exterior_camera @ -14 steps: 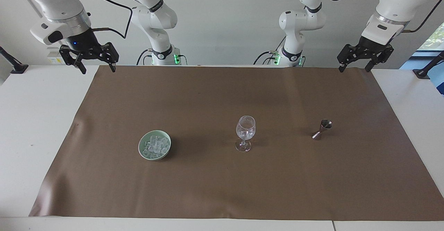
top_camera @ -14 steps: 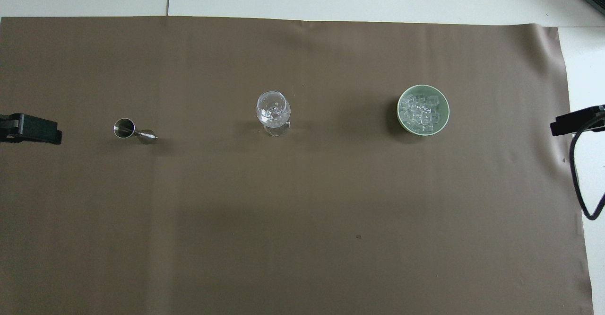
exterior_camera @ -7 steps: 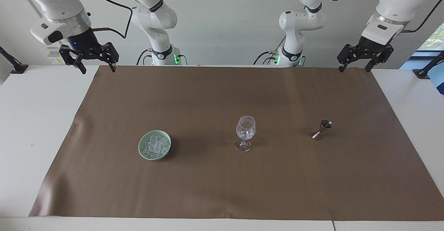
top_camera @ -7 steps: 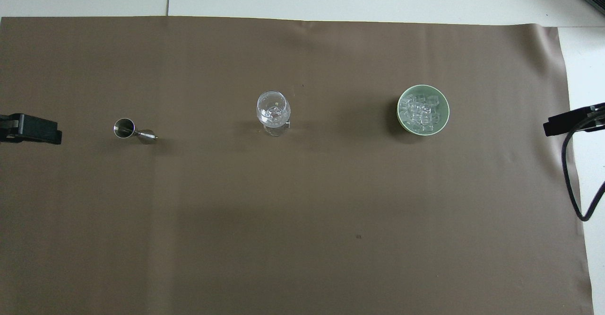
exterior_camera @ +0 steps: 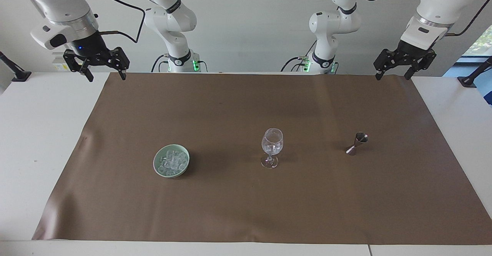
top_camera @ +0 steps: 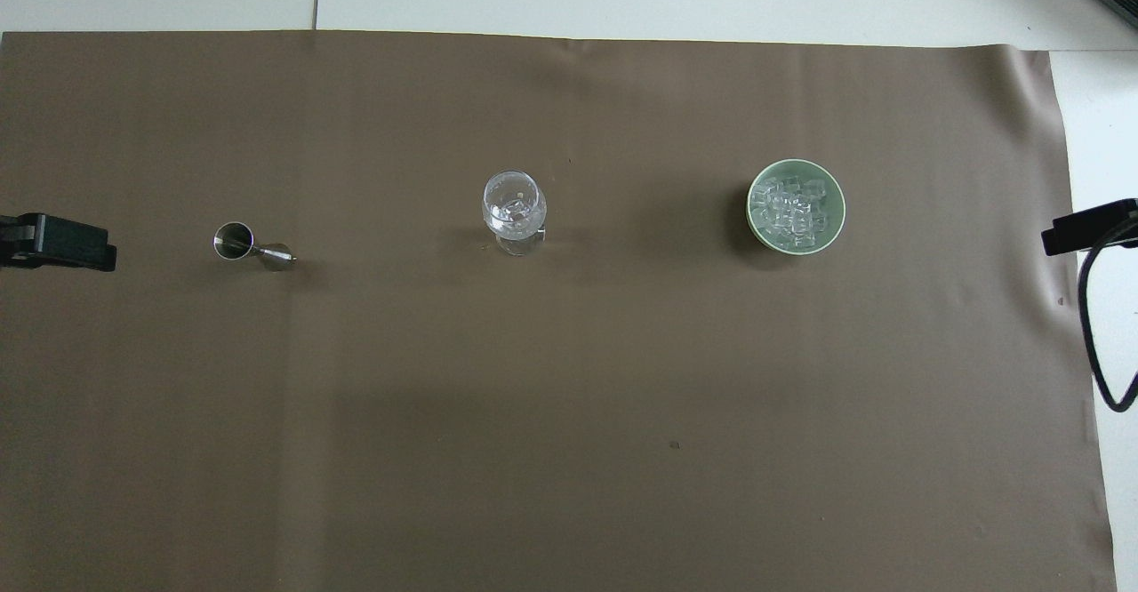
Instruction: Pour wine and add ice with both arms
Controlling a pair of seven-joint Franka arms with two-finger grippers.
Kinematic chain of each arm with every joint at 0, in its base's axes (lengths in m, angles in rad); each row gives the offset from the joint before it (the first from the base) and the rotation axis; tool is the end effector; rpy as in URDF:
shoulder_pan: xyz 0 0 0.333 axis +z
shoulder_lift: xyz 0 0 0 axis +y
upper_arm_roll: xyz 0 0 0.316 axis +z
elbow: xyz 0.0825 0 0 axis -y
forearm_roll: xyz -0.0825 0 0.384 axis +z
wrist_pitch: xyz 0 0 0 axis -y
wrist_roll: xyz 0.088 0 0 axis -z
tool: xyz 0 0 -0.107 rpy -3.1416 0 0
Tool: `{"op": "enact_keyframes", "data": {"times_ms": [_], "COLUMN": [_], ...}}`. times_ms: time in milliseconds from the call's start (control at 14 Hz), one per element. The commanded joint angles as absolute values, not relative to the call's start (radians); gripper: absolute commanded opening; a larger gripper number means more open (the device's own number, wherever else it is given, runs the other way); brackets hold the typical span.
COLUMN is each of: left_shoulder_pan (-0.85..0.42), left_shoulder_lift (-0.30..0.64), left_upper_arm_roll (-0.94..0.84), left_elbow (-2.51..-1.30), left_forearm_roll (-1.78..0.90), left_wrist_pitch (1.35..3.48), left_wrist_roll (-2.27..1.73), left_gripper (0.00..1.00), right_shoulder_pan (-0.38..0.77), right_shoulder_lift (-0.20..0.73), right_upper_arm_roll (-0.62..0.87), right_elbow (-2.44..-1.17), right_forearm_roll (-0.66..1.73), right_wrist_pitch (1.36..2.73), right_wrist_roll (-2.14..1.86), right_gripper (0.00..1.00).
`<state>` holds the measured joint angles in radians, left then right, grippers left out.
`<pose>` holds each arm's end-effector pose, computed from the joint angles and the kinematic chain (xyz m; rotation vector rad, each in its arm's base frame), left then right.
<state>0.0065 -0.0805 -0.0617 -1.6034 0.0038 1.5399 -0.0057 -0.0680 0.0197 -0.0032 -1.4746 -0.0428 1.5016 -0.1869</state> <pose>0.5254 -0.0301 0.6498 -3.1323 0.0771 -0.0268 0.5523 -0.0442 0.6527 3.0933 0.1743 0.0027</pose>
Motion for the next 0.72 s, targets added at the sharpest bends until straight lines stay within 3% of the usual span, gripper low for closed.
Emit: {"op": "enact_keyframes", "data": {"times_ms": [0, 645], "left_shoulder_pan": [-0.008, -0.008], "left_shoulder_lift": [-0.092, -0.092], "left_upper_arm_roll": [-0.049, -0.049], "left_elbow": [-1.601, -1.603], "left_forearm_roll": [0.005, 0.005], "left_wrist_pitch": [1.525, 1.525], "left_wrist_roll": [-0.002, -0.002], "left_gripper": [1.00, 1.00], "right_shoulder_pan": [-0.055, -0.041], "right_shoulder_lift": [0.005, 0.005], "right_upper_arm_roll": [-0.020, -0.046], "right_elbow": [-1.485, -1.485], "right_forearm_roll": [-0.046, -0.046], "right_wrist_pitch": [1.505, 1.505], "right_wrist_roll": [-0.190, -0.192], "right_gripper": [1.00, 1.00]}}
